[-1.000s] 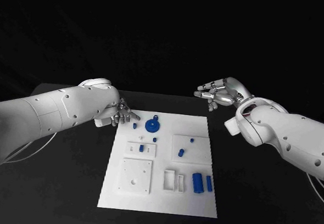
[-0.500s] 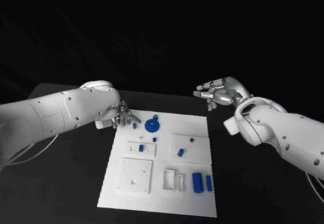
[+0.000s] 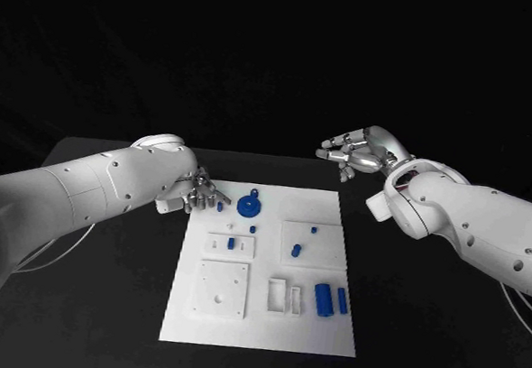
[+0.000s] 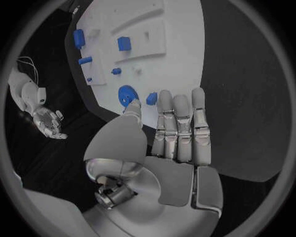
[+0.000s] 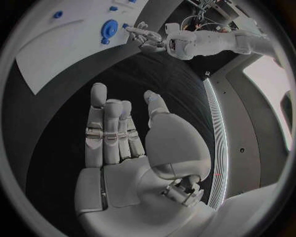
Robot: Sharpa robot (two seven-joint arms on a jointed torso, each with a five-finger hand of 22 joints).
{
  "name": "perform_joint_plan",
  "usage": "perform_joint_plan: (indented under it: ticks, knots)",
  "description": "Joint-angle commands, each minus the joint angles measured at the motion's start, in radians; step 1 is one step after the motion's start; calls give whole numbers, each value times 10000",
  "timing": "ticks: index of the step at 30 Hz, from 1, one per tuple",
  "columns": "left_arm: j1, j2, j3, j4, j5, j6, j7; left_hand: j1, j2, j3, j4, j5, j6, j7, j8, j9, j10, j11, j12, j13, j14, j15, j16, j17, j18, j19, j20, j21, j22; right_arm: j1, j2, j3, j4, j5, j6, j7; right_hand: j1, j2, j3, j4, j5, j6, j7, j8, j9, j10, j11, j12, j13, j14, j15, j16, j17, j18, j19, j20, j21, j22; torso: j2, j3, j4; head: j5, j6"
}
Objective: Assemble the parts on the task board
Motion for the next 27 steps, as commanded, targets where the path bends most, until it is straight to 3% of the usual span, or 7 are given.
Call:
perform_joint_plan:
  ticks: [1, 19, 27]
  knots:
    - [-24, 55, 2, -56, 9, 275, 164, 1, 148, -76, -146, 73, -2, 48, 89, -62, -46, 6, 3, -13, -96, -4, 45, -12, -145, -56, 18, -37, 123, -4, 9, 4, 22, -4, 96, 79, -86, -24, -20, 52, 32, -72, -15, -29, -10, -23, 39, -4, -14, -37, 8, 27, -13, -15, 3, 8, -59, -6, 1, -2, 0, -2, -5]
    - [-76, 196, 2, -402, 206, 121, 294, 230, 633, -230, -478, 90, 5, 70, -75, -539, -60, 30, -58, -67, -134, 17, 26, -57, -141, -99, 36, -43, 108, -3, 4, 5, 56, -3, 92, 73, -86, -24, -20, 52, 32, -72, -15, -29, -10, -23, 39, -4, -14, -37, 8, 27, -13, -15, 3, 8, -59, -6, 9, -8, 1, -16, -31]
    - [-103, 243, 2, -485, 345, 143, 318, 243, 661, -227, -485, 61, -9, 78, -71, -542, -65, 26, -60, -68, -135, 16, 22, -61, -141, -104, 37, -45, 107, -3, -9, 5, 76, -2, 90, 71, -65, -24, -8, 68, 39, -74, -15, -31, -11, -21, 38, 0, -16, -37, 7, 30, -15, -15, 4, 7, -60, 0, 11, -12, 1, -23, -56]
